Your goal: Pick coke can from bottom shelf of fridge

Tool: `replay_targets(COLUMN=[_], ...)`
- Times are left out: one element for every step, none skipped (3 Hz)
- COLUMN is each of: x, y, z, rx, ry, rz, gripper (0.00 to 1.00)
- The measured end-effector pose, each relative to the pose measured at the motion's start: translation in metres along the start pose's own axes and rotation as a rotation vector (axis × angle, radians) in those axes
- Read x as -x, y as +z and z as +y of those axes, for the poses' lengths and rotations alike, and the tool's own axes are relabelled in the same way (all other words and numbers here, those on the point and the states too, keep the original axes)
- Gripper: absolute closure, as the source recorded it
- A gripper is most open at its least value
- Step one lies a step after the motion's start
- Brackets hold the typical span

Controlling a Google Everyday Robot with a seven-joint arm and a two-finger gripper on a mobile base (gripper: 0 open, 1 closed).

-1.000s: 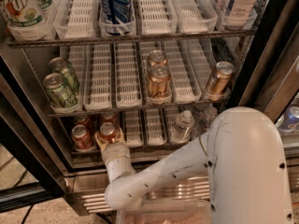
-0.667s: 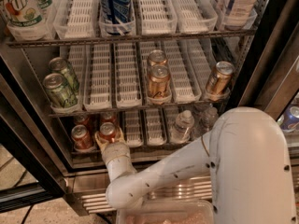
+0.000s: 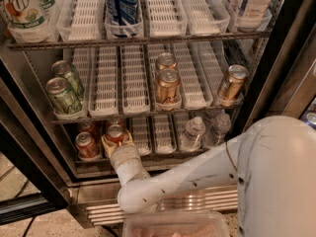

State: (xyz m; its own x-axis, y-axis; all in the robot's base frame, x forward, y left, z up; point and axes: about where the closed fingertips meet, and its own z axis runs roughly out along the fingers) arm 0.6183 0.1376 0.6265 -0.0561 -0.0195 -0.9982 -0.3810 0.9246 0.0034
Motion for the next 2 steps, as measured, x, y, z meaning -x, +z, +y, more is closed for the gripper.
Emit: replay_targets(x=[0.0089, 0.0146], y=[-0.0009, -0.0022], z=[-0.0027, -0.0039], rx=[0.02, 0.036], ry=[0.034, 0.054], rz=[-0.002, -0.002], gripper=[1.0, 1.0])
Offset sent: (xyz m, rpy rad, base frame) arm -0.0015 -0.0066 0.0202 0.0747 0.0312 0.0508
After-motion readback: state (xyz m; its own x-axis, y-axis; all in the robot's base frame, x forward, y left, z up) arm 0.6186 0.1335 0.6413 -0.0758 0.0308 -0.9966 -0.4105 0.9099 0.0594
